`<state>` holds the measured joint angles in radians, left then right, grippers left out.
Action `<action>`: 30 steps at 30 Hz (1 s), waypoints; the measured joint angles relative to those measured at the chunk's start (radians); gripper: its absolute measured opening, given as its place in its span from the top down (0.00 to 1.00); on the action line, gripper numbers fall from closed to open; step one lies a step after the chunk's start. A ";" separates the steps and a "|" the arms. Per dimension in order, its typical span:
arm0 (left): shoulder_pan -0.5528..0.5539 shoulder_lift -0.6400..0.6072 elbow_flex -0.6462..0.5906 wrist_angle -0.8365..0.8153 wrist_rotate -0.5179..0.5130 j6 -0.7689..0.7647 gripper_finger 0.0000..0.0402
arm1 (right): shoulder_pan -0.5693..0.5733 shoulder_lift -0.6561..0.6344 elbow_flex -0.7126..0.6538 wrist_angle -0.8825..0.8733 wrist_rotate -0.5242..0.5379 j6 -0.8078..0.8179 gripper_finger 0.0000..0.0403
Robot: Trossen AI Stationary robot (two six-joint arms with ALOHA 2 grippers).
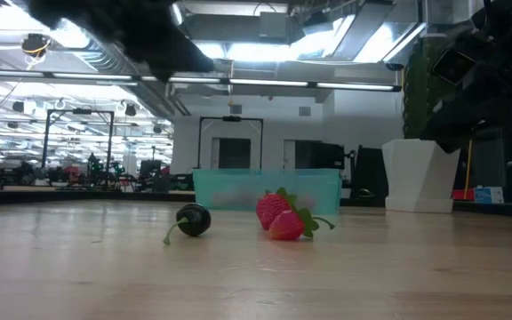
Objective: Pick and placing Produce into tupperware
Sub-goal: Put the black cherry into the light blue bin
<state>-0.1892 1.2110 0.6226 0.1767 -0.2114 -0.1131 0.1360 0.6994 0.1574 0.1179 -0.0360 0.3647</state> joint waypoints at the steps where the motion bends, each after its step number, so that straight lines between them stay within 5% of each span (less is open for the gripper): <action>1: -0.020 -0.012 -0.019 0.023 -0.010 -0.008 0.98 | 0.000 0.000 0.000 0.004 0.000 -0.002 0.62; 12: -0.237 -0.029 -0.187 0.333 -0.224 0.092 0.97 | 0.000 0.000 0.027 0.014 0.027 -0.056 0.62; 19: -0.271 -0.028 -0.300 0.500 -0.224 0.037 0.96 | 0.000 0.000 0.028 0.015 0.043 -0.057 0.62; 30: -0.248 -0.028 -0.303 0.515 -0.225 0.031 0.98 | 0.000 0.000 0.029 0.021 0.045 -0.056 0.62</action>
<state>-0.4375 1.1828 0.3191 0.6914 -0.4360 -0.0817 0.1364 0.6998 0.1864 0.1394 0.0090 0.3092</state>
